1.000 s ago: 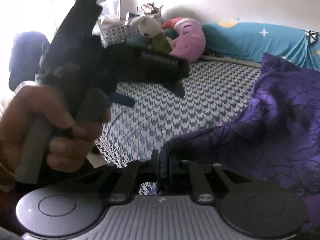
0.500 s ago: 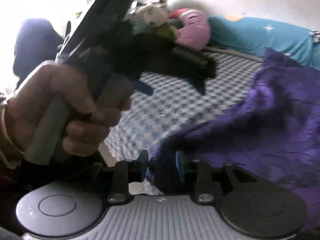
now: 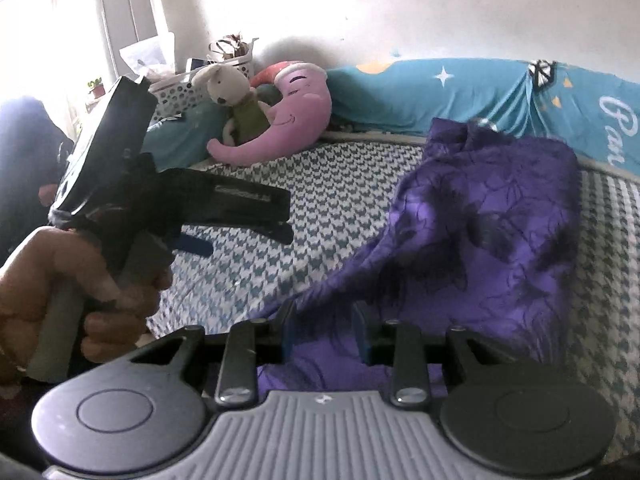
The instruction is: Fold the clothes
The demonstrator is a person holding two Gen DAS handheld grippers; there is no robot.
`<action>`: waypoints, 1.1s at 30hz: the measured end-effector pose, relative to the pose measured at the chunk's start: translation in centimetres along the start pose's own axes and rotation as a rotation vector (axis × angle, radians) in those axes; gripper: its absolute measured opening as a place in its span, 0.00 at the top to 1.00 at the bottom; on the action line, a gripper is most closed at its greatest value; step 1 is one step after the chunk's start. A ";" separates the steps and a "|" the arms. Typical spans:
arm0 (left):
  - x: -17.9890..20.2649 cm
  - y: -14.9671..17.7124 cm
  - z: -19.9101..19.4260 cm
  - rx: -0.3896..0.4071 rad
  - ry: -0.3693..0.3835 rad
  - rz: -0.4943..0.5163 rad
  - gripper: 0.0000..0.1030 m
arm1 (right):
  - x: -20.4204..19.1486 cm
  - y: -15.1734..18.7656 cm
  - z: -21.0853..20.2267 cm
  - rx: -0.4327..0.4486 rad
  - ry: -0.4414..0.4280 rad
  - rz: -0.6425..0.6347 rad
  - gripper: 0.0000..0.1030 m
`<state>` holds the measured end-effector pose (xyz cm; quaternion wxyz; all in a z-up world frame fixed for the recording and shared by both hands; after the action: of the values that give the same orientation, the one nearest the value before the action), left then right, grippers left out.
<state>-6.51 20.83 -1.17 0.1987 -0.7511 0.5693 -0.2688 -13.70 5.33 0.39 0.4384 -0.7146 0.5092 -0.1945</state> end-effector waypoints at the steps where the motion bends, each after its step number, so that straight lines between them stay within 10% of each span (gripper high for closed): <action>1: -0.2 -0.3 0.0 0.000 0.004 -0.014 0.00 | -0.2 -0.1 0.1 0.002 0.004 -0.010 0.70; 33: -0.1 -4.4 2.1 -0.004 0.000 0.027 0.00 | 3.2 -1.9 13.2 -0.145 0.111 -0.099 0.76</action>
<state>-1.94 22.14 -0.19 0.2006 -0.7438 0.5799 -0.2650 -1.76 8.29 -5.76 0.3465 -0.7569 0.5095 -0.2179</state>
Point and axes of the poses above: each gripper's, at about its wrist camera, not at the fingertips, and z roughly the way its jaws point, x to its right, y to its underside, the point moved 7 cm from there along z, roughly the way its jaws point, and after that the axes turned 1 degree about -z, right-handed, at the moved point
